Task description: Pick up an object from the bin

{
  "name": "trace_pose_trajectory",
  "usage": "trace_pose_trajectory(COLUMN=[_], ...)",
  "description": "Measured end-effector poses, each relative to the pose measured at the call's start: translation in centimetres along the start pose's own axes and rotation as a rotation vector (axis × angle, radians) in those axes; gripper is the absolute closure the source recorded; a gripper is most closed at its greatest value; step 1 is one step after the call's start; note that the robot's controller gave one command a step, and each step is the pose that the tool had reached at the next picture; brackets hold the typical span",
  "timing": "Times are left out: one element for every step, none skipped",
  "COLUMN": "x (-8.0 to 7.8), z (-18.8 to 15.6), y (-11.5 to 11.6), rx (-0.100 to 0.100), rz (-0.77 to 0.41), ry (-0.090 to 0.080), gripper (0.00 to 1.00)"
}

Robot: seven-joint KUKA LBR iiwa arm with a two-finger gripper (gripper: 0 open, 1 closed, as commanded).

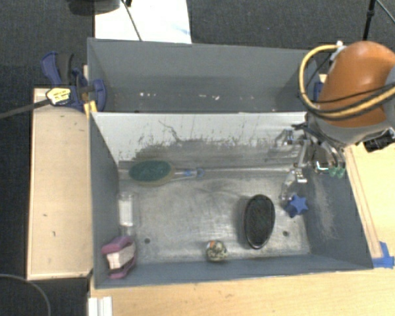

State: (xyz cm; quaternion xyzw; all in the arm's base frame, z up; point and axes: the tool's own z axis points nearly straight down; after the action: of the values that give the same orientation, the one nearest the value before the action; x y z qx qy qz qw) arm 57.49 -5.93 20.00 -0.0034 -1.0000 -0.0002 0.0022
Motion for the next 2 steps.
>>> trace_pose_trajectory(x=[9.2,7.8], z=[11.9,12.7], y=[4.7,-5.1], rx=[-0.001,-0.003], rz=[-0.159,-0.206], ry=[-0.007,-0.012], gripper=[0.00,0.00])
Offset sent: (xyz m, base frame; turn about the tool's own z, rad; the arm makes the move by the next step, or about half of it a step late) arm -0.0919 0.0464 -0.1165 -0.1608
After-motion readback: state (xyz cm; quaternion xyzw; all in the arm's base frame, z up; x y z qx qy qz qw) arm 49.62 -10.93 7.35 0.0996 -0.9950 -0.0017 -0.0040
